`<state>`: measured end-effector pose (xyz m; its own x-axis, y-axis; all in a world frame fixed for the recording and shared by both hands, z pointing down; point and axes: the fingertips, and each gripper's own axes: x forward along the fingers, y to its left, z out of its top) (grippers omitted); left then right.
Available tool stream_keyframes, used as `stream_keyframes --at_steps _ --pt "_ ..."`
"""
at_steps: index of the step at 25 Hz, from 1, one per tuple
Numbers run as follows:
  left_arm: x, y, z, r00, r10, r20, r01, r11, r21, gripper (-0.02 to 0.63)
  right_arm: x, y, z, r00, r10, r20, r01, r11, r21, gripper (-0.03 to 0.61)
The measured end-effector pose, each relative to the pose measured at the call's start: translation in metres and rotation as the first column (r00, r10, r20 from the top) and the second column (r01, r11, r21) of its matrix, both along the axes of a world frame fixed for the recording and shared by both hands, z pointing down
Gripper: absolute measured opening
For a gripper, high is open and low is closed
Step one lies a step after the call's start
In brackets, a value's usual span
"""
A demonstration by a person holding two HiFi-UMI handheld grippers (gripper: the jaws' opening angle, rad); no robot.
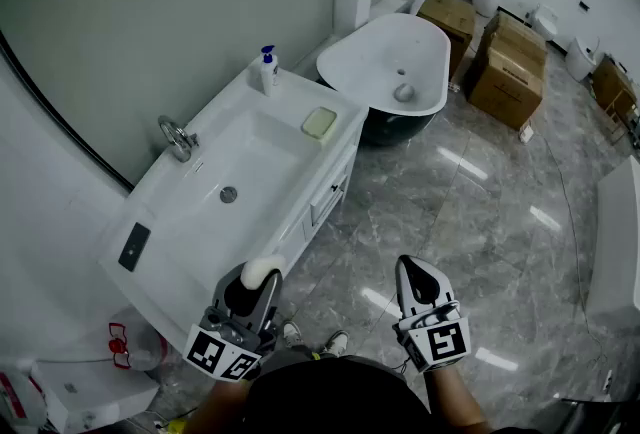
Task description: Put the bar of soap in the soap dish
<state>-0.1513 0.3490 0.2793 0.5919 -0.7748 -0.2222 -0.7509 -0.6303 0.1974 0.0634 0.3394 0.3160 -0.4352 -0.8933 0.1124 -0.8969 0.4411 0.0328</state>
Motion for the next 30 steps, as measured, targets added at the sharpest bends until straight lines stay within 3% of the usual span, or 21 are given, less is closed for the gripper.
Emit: stream_keyframes --at_steps 4,9,16,24,30 --pt "0.011 0.01 0.001 1.0 -0.016 -0.002 0.016 1.0 0.0 0.12 0.011 0.009 0.001 1.0 -0.011 0.007 0.011 1.0 0.004 0.012" --pt "0.027 0.02 0.004 0.999 -0.03 0.013 0.029 1.0 0.008 0.12 0.031 0.021 -0.001 0.996 -0.022 0.09 0.021 1.0 0.019 0.012" --pt "0.041 0.021 0.012 0.999 -0.027 0.04 0.028 1.0 -0.006 0.12 0.046 0.033 0.012 0.996 -0.012 0.089 0.012 1.0 0.004 0.012" --pt "0.055 -0.005 0.026 0.999 0.011 0.049 -0.01 0.999 -0.033 0.12 0.06 0.027 0.033 0.996 0.035 0.087 -0.032 0.999 -0.039 0.014" --pt "0.059 -0.048 0.032 0.999 0.027 0.048 -0.025 0.999 -0.042 0.12 0.062 -0.006 0.042 0.996 0.048 0.076 -0.042 0.996 -0.072 0.014"
